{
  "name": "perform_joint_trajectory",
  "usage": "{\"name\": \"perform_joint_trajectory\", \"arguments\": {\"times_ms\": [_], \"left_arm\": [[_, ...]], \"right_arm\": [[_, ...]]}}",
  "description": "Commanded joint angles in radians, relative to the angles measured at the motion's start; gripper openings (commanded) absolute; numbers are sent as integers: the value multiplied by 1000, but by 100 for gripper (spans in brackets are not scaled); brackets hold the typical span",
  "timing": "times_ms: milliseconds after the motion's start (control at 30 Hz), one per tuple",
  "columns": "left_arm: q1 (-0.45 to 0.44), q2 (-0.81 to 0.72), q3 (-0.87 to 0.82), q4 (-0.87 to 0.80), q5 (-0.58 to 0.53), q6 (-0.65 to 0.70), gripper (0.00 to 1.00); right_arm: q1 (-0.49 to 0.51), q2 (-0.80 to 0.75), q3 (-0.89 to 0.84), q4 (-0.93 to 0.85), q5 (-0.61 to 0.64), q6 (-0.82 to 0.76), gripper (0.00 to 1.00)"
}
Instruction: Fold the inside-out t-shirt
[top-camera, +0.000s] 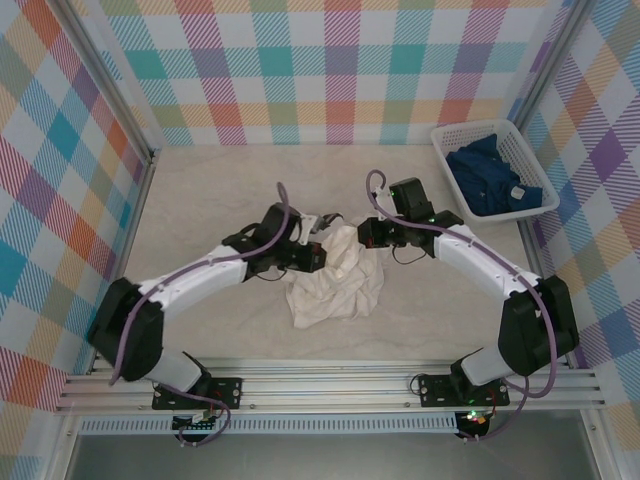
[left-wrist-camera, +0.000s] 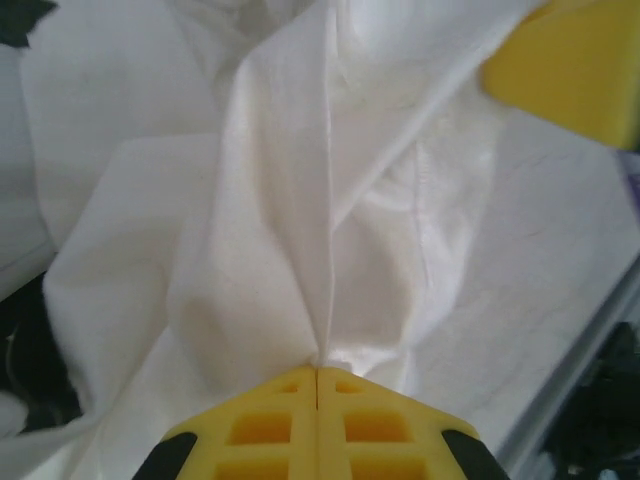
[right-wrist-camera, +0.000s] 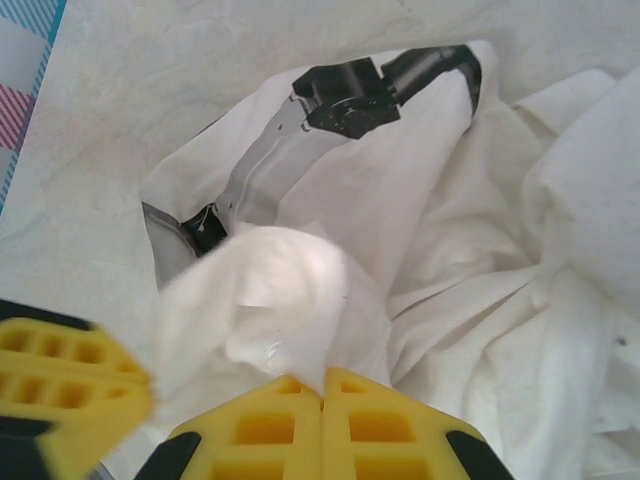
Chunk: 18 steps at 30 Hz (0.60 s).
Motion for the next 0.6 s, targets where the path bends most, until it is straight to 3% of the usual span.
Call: {"name": "perform_joint_trajectory", "arguments": {"times_ms": [0, 233, 467, 567], "left_arm": [[54, -105, -64, 69, 92, -42, 0], [160, -267, -137, 86, 95, -102, 0], [170, -310, -112, 149, 121, -133, 0], [173, -323, -80, 162, 114, -148, 0]], "right_arm": [[-2, -23, 0, -12, 15, -20, 0], [-3, -27, 25, -17, 90, -22, 0], [-3, -40, 6, 202, -190, 2, 7], [-3, -26, 39, 242, -249, 20, 11]]}}
